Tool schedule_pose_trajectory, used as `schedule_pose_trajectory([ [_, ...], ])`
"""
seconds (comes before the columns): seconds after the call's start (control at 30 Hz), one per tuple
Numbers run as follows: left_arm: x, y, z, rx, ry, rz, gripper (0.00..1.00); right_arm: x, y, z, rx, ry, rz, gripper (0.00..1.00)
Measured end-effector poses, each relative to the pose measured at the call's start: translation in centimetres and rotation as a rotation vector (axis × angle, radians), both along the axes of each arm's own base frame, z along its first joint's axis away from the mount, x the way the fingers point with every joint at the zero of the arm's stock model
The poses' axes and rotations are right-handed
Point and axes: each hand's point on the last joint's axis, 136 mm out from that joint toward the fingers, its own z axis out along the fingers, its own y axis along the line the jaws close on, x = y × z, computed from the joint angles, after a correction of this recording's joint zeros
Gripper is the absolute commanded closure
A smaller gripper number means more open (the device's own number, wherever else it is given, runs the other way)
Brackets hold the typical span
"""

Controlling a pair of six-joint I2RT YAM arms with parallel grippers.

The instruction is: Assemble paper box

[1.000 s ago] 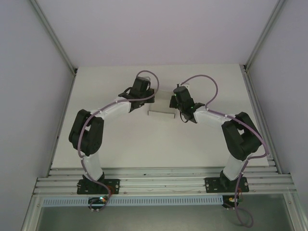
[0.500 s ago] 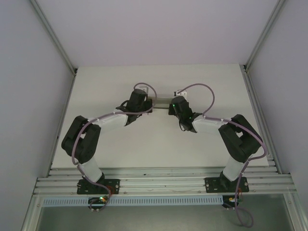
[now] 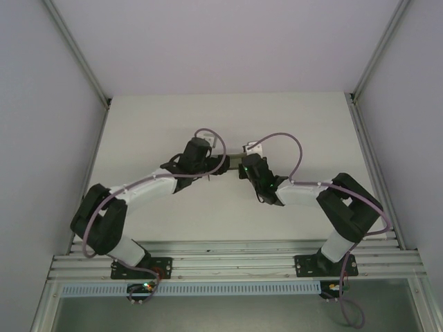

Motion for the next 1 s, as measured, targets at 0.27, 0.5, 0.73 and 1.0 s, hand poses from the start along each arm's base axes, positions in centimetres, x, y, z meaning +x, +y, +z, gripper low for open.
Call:
schedule_pose_trajectory([
  [0.27,-2.8,1.8,3.2,-0.025,-0.009,0.015,0.0,-1.4,0.1,0.0,-0.022,-0.008,0.009,0.87],
  [0.5,-3.5,4.1,4.1,-0.013,0.004,0.104,0.0,-2.3,0.0,-0.6,-0.037,0.016,0.031,0.73],
  [0.73,-3.2,6.0,0.8,0.021,0.137,0.204,0.0,-3.8,0.8,-1.2,-0.032,0.036,0.076,0.7],
  [1.0,-3.0,6.7,-3.8,-0.017,0.277,0.248,0.09,-6.0,0.2,-3.0,-0.045,0.095,0.099,0.57],
])
